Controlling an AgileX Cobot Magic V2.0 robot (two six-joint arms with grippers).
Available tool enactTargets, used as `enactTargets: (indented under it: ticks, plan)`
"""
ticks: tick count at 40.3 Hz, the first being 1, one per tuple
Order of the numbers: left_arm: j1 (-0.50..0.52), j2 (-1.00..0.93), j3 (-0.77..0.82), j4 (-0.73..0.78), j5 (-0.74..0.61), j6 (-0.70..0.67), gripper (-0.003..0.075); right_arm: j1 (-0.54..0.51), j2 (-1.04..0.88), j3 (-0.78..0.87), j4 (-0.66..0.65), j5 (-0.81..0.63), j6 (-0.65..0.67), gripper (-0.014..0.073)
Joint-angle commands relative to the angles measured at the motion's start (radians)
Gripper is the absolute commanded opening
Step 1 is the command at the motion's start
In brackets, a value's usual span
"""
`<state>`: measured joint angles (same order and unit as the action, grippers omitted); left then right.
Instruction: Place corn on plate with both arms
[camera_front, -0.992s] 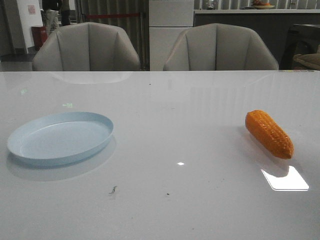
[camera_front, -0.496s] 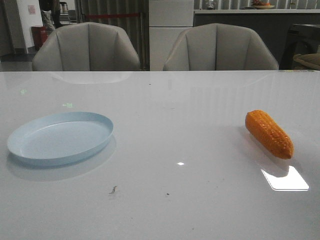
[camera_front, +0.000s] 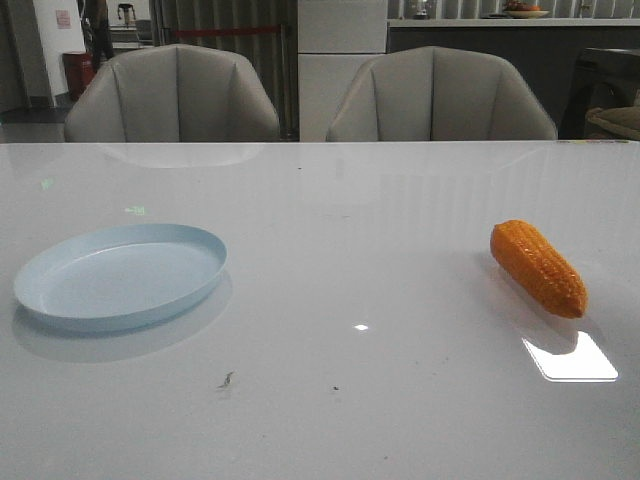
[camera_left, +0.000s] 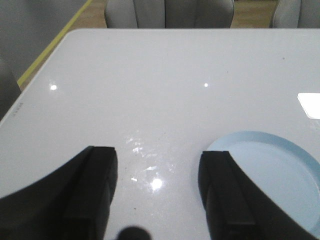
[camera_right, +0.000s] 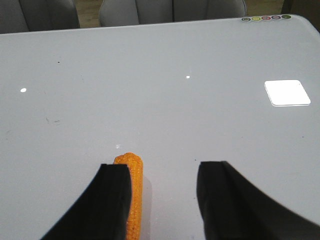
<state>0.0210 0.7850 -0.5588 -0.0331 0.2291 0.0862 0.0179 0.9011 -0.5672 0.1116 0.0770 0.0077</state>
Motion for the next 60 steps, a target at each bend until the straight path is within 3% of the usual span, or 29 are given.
enactTargets:
  ticks: [1, 9, 22, 34, 44, 53, 60]
  plan:
    - [-0.01, 0.05, -0.11, 0.009, -0.007, -0.002, 0.0437, -0.001, -0.009, -0.034, -0.01, -0.077, -0.001, 0.0426]
    - [-0.01, 0.244, -0.358, 0.046, 0.155, 0.021, 0.0437, -0.001, -0.009, -0.034, -0.01, -0.085, -0.001, 0.0426]
    - [-0.01, 0.741, -0.824, 0.033, 0.697, 0.099, 0.0435, -0.001, -0.009, -0.034, -0.01, -0.087, -0.001, 0.0426]
    - [-0.018, 1.194, -1.201, -0.155, 1.036, 0.103, 0.0435, -0.001, -0.009, -0.034, -0.01, -0.085, -0.001, 0.0426]
    - [-0.084, 1.371, -1.323, -0.208, 1.031, 0.103, 0.0435, -0.001, -0.009, -0.034, -0.01, -0.067, -0.001, 0.0426]
    - [-0.136, 1.392, -1.323, -0.086, 1.024, 0.111, 0.0435, -0.001, -0.009, -0.034, -0.01, -0.061, -0.001, 0.0426]
    - [-0.138, 1.394, -1.323, -0.077, 1.017, 0.111, 0.0435, -0.001, -0.009, -0.034, -0.01, -0.061, -0.001, 0.0426]
